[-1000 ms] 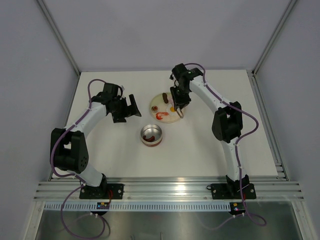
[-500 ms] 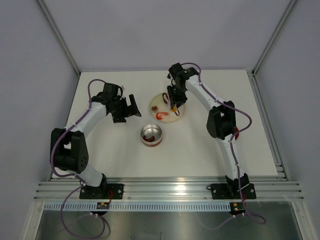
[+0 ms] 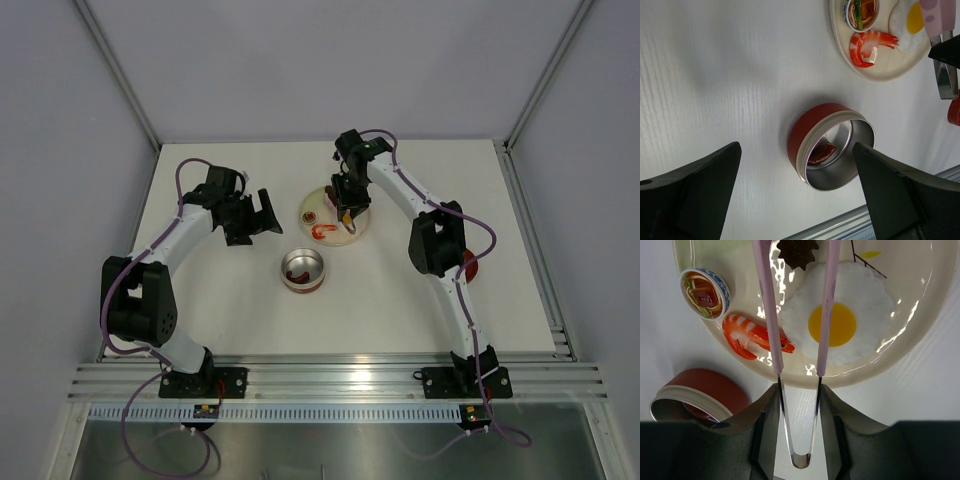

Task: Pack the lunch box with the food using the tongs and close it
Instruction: Pick up the fake food from the plate.

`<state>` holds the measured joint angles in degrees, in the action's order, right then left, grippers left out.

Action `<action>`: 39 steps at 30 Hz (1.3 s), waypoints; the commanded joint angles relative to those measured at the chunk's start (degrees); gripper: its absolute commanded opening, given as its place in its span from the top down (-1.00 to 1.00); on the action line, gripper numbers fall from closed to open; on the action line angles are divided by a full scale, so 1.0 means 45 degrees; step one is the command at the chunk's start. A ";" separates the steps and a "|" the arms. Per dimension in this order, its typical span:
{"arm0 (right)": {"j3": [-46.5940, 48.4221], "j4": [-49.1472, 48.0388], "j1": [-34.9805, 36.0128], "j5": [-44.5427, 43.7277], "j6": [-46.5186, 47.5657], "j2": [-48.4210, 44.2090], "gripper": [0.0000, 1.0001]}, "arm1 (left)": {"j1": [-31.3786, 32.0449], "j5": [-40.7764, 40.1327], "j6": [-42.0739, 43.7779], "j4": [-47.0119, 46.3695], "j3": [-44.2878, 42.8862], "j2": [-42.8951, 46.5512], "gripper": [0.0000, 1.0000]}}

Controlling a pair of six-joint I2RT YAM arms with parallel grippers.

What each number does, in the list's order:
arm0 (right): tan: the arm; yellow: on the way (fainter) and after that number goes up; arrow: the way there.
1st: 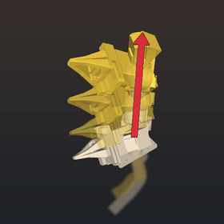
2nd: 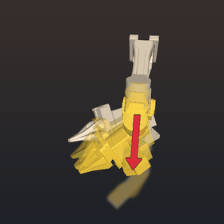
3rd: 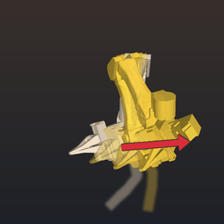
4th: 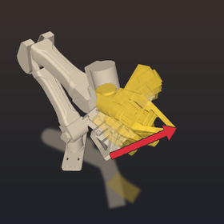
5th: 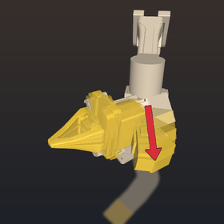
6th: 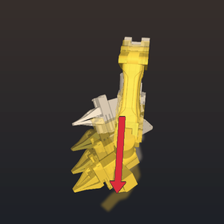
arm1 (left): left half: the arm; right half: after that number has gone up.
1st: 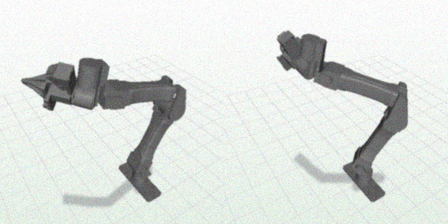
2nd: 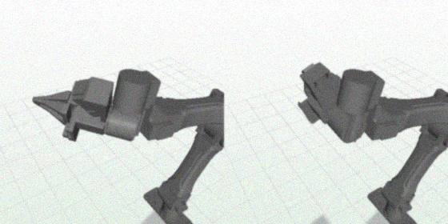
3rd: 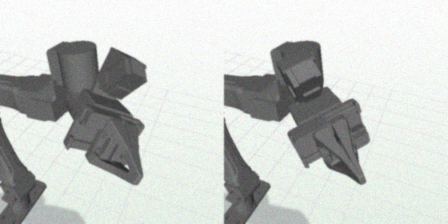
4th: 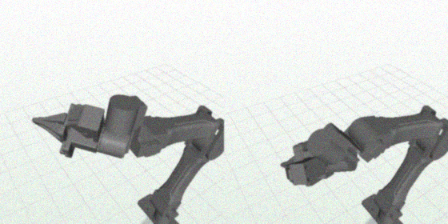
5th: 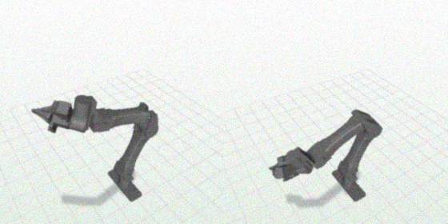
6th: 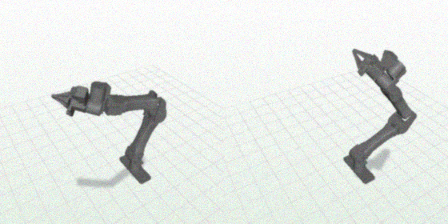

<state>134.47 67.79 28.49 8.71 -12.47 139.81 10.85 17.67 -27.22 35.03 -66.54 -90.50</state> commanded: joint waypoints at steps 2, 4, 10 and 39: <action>0.0527 -0.0006 0.0134 0.0213 -0.0178 0.0084 0.14 | 0.0049 -0.0060 0.0170 -0.0205 0.0061 0.0169 -0.98; 0.0527 -0.0006 0.0134 0.0096 -0.0198 0.0103 0.12 | 0.0049 -0.0060 0.0171 -0.0205 0.0061 0.0150 -0.98; 0.0644 -0.0025 0.0134 0.0057 -0.0198 0.0338 0.11 | 0.0030 -0.0079 0.0210 -0.0205 0.0080 0.0150 -0.98; 0.0236 -0.0551 0.0134 -0.0471 -0.0139 -0.1105 1.00 | -0.0087 -0.0099 0.0249 -0.0147 0.0081 0.0208 -0.98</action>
<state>136.94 66.78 28.49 7.68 -13.34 142.30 10.79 17.63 -26.94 35.05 -66.46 -90.50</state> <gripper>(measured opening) 0.364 0.988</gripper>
